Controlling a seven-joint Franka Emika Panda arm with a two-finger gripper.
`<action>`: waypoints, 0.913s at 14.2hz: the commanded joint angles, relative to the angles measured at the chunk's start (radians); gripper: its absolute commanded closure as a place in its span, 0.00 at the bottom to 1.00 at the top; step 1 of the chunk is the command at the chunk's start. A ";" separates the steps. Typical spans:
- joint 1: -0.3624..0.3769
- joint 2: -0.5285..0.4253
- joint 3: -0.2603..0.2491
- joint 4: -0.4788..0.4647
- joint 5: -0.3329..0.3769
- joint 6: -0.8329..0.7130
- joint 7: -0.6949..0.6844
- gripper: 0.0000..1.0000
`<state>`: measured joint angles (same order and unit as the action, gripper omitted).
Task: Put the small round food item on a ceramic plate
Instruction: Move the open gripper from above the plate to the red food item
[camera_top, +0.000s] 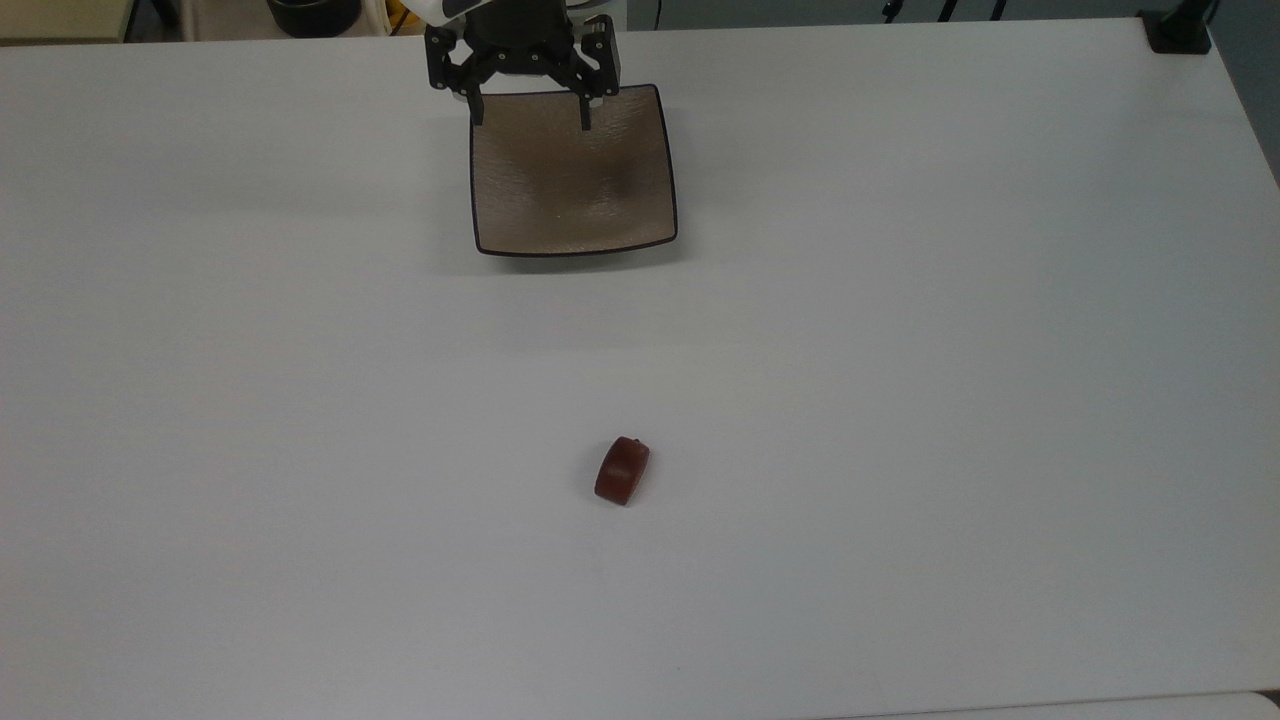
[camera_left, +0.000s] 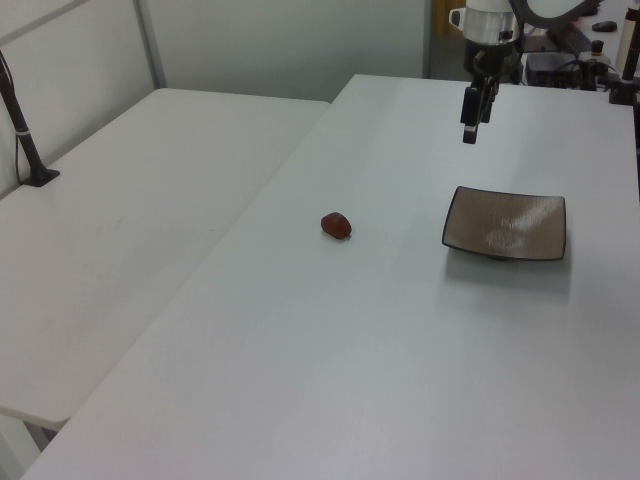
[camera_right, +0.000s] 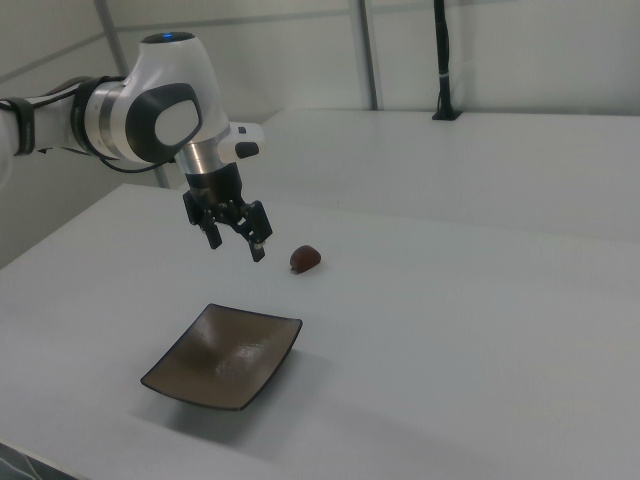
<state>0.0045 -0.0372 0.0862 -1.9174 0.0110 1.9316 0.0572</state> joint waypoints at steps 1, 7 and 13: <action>0.012 -0.015 -0.008 -0.014 -0.011 -0.017 -0.010 0.00; 0.012 0.005 -0.006 0.010 0.003 0.018 -0.008 0.00; 0.017 0.241 0.017 0.228 0.006 0.150 0.003 0.00</action>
<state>0.0061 0.0617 0.0998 -1.8012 0.0115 2.0029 0.0572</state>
